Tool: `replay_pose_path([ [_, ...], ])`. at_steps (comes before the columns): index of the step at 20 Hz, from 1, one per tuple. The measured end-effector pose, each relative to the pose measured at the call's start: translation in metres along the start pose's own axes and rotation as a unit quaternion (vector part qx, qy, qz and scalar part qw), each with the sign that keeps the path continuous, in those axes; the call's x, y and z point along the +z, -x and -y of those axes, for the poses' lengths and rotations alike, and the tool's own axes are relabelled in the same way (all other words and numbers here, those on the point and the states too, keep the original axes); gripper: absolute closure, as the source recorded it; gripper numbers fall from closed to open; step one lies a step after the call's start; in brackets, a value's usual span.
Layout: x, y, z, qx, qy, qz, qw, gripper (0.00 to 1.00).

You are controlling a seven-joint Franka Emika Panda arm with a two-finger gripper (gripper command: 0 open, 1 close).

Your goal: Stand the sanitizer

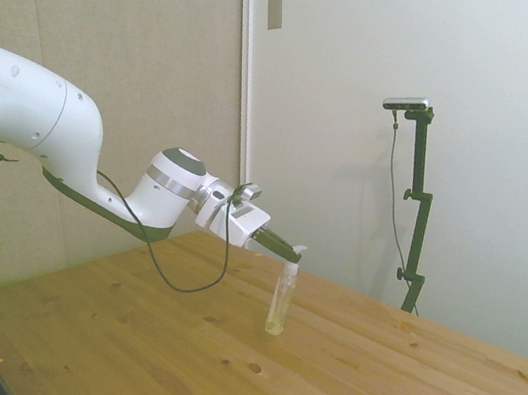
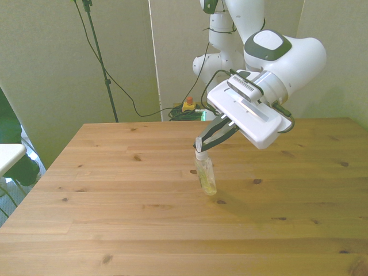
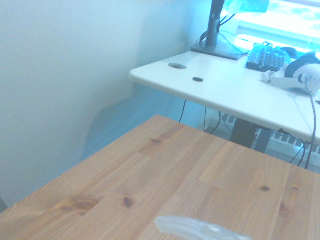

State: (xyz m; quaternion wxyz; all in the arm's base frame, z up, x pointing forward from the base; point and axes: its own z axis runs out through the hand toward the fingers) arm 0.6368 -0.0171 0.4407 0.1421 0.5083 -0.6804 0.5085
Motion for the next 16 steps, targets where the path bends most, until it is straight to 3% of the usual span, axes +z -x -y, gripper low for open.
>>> replay_pose_path([
  [11, 0.02, 0.013, -0.01, 0.008, 0.004, -0.039, 0.9992, 1.0],
  [12, 0.021, 0.015, -0.01, 0.007, 0.004, -0.038, 0.9992, 0.0],
  [16, 0.02, 0.018, -0.01, 0.006, 0.003, -0.038, 0.9993, 0.0],
])
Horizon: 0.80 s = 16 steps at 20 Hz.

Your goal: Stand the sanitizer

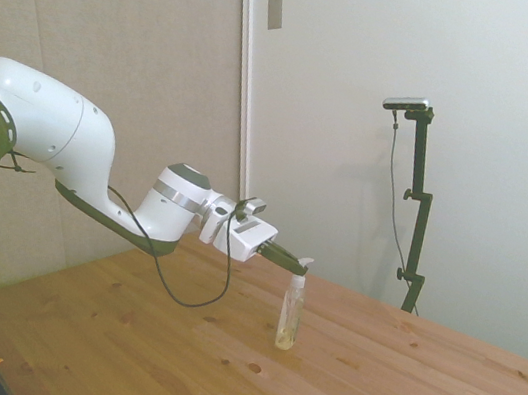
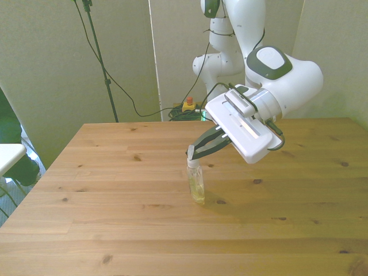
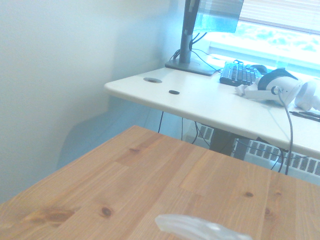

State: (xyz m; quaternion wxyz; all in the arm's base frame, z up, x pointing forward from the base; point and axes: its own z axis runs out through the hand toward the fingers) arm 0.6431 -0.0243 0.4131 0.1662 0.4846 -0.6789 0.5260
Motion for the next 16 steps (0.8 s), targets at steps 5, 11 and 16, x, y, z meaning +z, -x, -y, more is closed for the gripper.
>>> replay_pose_path([
  [5, -0.0006, 0.0012, 0.0009, 0.001, -0.001, 0.001, 1.0, 0.0],
  [11, -0.0024, 0.0024, 0.0015, 0.001, -0.003, 0.005, 1.0, 0.0],
  [16, -0.0028, 0.0027, 0.0024, 0.002, -0.006, 0.011, 0.9999, 0.0],
])
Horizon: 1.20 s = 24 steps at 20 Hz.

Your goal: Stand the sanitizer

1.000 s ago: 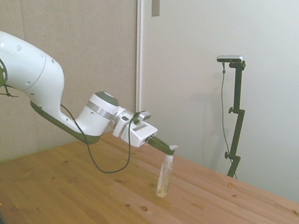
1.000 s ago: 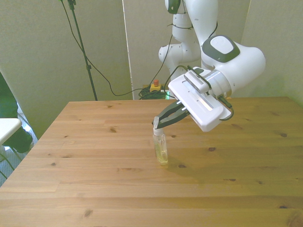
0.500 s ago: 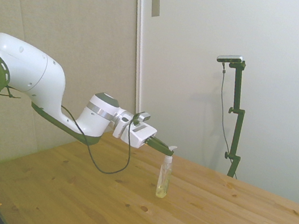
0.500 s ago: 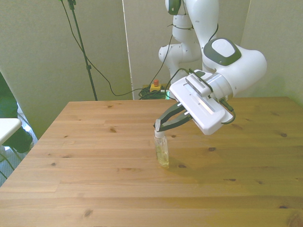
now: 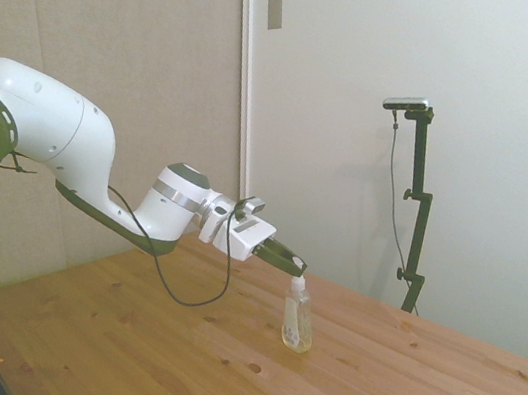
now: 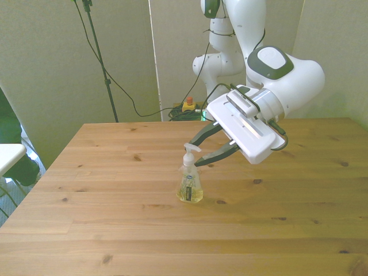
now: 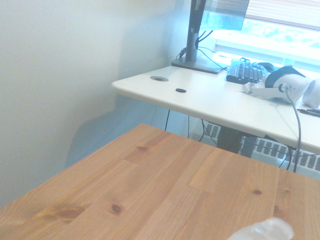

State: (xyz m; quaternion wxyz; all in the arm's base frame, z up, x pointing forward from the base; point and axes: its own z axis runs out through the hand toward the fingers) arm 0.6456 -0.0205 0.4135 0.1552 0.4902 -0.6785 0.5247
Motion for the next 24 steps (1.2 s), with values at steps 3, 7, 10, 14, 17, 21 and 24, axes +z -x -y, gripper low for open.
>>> replay_pose_path([
  [3, 0.0, -0.001, 0.001, 0.003, -0.003, 0.011, 0.9999, 0.0],
  [7, -0.008, -0.008, 0.002, 0.001, -0.003, 0.056, 0.9984, 0.0],
  [10, -0.02, -0.024, 0.002, -0.006, 0.003, 0.09, 0.996, 0.0],
  [14, -0.032, -0.039, -0.007, -0.029, 0.015, 0.136, 0.9902, 0.0],
  [17, -0.04, -0.048, -0.019, -0.055, 0.029, 0.163, 0.9846, 0.0],
  [21, -0.053, -0.061, -0.04, -0.106, 0.049, 0.213, 0.9701, 0.0],
  [24, -0.059, -0.077, -0.054, -0.146, 0.061, 0.258, 0.9531, 0.0],
])
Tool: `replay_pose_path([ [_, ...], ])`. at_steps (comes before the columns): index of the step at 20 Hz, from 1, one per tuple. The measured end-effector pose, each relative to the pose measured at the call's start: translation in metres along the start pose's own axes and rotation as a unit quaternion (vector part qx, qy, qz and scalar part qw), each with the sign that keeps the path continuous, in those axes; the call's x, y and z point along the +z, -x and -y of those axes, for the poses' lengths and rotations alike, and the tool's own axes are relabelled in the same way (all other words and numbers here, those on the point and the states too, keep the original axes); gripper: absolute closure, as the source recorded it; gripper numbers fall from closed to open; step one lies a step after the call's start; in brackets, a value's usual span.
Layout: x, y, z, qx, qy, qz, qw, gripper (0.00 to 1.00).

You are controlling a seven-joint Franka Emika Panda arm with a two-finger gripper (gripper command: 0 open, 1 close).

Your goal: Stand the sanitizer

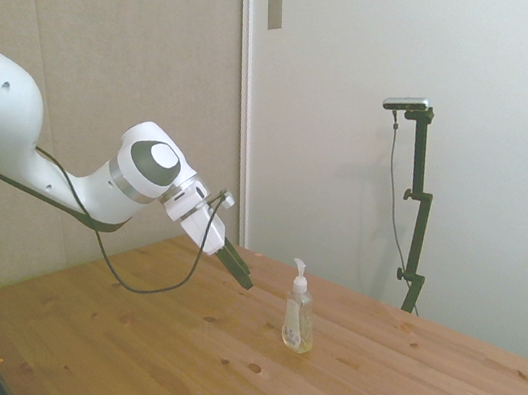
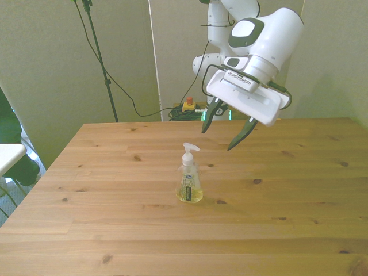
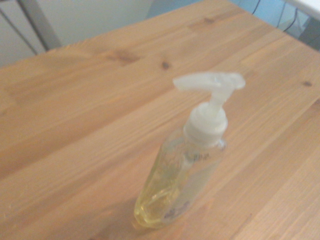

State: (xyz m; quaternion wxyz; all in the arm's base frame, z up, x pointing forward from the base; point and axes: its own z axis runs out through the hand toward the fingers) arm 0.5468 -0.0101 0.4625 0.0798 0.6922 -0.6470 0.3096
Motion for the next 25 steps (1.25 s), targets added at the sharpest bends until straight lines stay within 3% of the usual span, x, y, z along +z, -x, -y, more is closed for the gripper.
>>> replay_pose_path([
  [4, -0.008, -0.013, -0.02, -0.054, 0.011, 0.066, 0.9963, 0.0],
  [7, -0.009, -0.017, -0.034, -0.104, 0.017, 0.12, 0.9872, 0.0],
  [12, -0.022, -0.016, -0.055, -0.187, 0.039, 0.182, 0.9647, 0.0],
  [17, -0.027, -0.008, -0.072, -0.268, 0.055, 0.229, 0.9343, 0.0],
  [21, -0.034, 0.002, -0.084, -0.331, 0.034, 0.252, 0.9086, 0.0],
  [25, -0.043, 0.005, -0.097, -0.353, 0.022, 0.254, 0.9003, 0.0],
])
